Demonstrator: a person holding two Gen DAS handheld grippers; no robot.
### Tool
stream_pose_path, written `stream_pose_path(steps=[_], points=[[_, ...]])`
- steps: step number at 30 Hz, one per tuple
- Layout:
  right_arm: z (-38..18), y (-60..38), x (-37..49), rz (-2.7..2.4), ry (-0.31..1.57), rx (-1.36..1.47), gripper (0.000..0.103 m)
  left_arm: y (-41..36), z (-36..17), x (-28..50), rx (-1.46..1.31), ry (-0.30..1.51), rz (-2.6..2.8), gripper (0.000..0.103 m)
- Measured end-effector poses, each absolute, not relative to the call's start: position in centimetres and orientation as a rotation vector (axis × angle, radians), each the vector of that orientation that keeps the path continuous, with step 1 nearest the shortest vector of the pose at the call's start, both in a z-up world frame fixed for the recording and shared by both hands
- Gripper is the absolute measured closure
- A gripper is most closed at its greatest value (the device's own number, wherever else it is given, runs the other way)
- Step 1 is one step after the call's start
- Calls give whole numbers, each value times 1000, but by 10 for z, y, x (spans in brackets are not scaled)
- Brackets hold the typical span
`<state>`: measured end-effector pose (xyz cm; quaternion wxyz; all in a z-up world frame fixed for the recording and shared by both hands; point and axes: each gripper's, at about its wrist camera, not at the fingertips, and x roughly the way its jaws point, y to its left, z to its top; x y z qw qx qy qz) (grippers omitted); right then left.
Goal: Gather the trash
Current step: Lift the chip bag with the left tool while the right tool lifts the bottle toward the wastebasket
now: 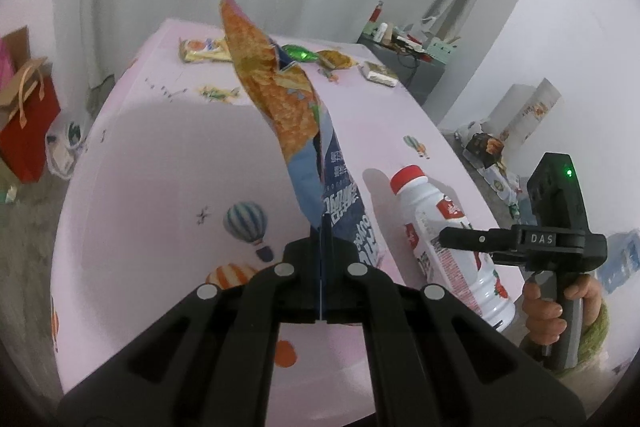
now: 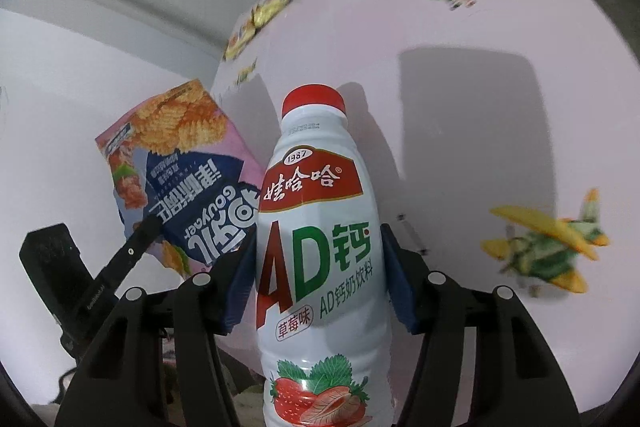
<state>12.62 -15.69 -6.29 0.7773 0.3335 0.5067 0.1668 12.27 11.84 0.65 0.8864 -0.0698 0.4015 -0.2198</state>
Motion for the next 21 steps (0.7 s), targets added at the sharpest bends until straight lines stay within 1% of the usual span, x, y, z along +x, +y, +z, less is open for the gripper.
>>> stream_pose_path(steps=[9, 13, 21], points=[[-38, -196, 98, 321, 993, 771, 46, 92, 24, 122, -102, 784, -500, 103], [-32, -213, 78, 320, 958, 788, 46, 80, 31, 120, -83, 765, -515, 103], [-23, -232, 64, 314, 902, 815, 46, 52, 47, 108, -43, 723, -549, 103]])
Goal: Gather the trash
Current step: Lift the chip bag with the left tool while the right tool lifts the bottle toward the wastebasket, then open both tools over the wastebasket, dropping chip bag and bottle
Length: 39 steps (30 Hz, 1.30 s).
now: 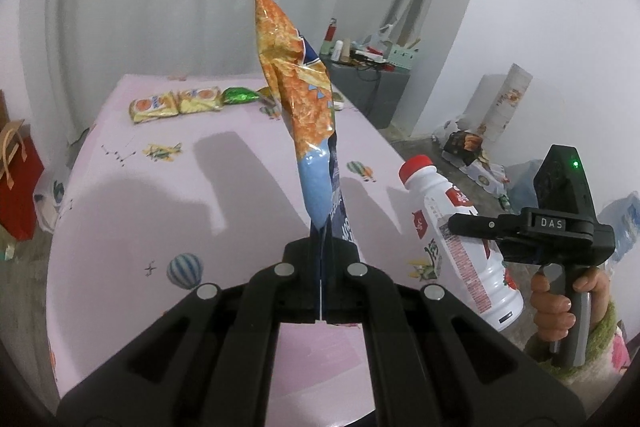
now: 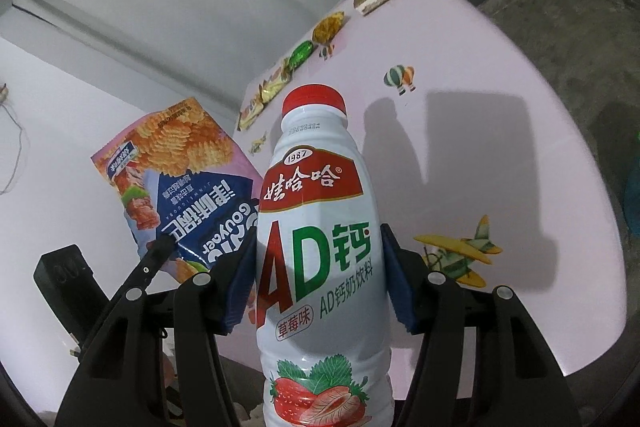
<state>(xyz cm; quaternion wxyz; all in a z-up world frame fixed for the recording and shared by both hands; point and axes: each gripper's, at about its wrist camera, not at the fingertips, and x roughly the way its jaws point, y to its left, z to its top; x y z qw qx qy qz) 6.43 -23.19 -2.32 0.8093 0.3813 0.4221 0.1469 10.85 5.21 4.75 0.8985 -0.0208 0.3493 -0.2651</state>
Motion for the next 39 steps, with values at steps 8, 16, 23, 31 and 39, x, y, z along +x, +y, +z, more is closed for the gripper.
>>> stream_pose_path(steps=[8, 16, 23, 31, 39], points=[[-12, -271, 32, 264, 825, 850, 46, 12, 57, 99, -5, 697, -617, 103], [-11, -334, -27, 122, 715, 928, 46, -59, 65, 88, 52, 693, -773, 103], [-21, -407, -96, -127, 622, 1014, 46, -139, 65, 90, 52, 754, -982, 103], [-80, -481, -167, -432, 567, 1157, 46, -276, 17, 87, 221, 917, -1140, 103], [-147, -539, -173, -523, 580, 1273, 46, -404, -57, 75, 482, 1003, -1165, 103]])
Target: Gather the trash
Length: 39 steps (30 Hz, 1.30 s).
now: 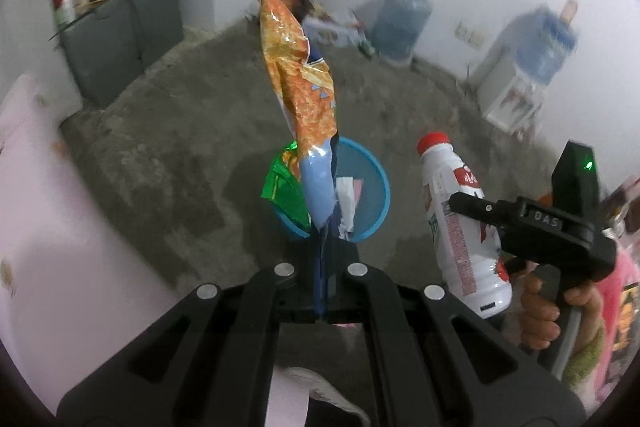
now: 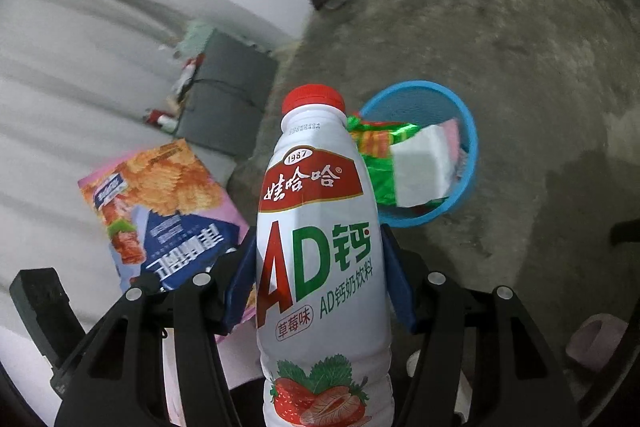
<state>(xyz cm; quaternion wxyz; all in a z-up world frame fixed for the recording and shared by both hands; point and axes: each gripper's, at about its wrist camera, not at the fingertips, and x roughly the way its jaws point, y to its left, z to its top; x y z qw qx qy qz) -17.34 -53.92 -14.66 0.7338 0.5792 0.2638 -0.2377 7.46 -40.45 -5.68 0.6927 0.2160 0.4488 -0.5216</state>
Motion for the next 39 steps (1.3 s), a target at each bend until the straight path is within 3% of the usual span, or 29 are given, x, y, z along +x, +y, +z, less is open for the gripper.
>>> stream_pose_path(steps=[6, 8, 9, 10, 17, 25, 34, 39], points=[[-189, -589, -138, -555, 615, 1336, 45, -476, -101, 84, 546, 1093, -1159, 103], [-211, -612, -120, -593, 653, 1308, 43, -492, -117, 95, 525, 1131, -1186, 76], [-223, -619, -117, -615, 673, 1316, 31, -502, -127, 100, 534, 1148, -1159, 44], [-241, -629, -114, -660, 707, 1333, 28, -508, -135, 105, 543, 1137, -1105, 38], [-271, -616, -139, -729, 690, 1391, 28, -494, -147, 109, 532, 1146, -1074, 38], [-242, -587, -160, -757, 687, 1275, 28, -435, -86, 78, 493, 1021, -1147, 32], [-123, -500, -128, -732, 695, 884, 28, -328, -11, 56, 376, 859, -1136, 19], [-50, -415, -96, -662, 664, 587, 12, -246, 20, 55, 289, 809, -1001, 12]])
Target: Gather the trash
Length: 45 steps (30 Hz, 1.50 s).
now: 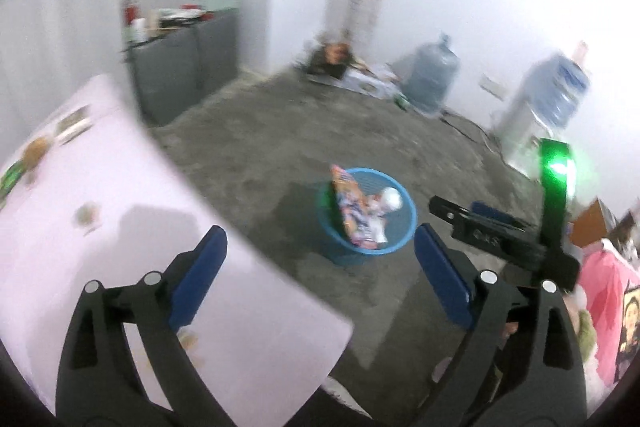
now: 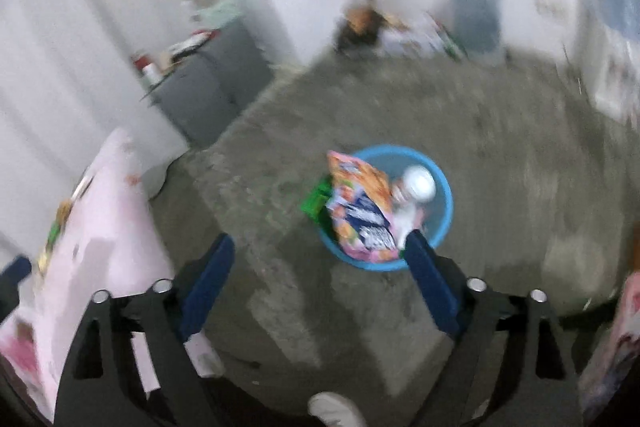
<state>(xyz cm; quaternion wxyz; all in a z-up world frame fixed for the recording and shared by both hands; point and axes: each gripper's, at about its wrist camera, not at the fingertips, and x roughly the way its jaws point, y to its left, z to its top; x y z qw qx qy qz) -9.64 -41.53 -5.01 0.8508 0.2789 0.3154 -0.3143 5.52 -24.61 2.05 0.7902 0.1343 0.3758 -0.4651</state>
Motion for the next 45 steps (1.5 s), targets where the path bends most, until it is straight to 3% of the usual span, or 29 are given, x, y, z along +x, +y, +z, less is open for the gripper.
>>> stream_pose_path(steps=[4, 14, 20, 28, 45], points=[[-17, -349, -78, -601, 657, 406, 7, -180, 37, 55, 254, 771, -862, 12], [4, -213, -51, -373, 727, 189, 7, -41, 49, 30, 135, 681, -413, 9], [5, -168, -74, -313, 711, 130, 7, 3, 39, 6, 24, 761, -238, 9], [-8, -162, -86, -285, 792, 98, 7, 8, 1, -14, 99, 901, -152, 9], [-19, -181, -89, -353, 837, 63, 7, -13, -6, -11, 167, 923, -162, 9]])
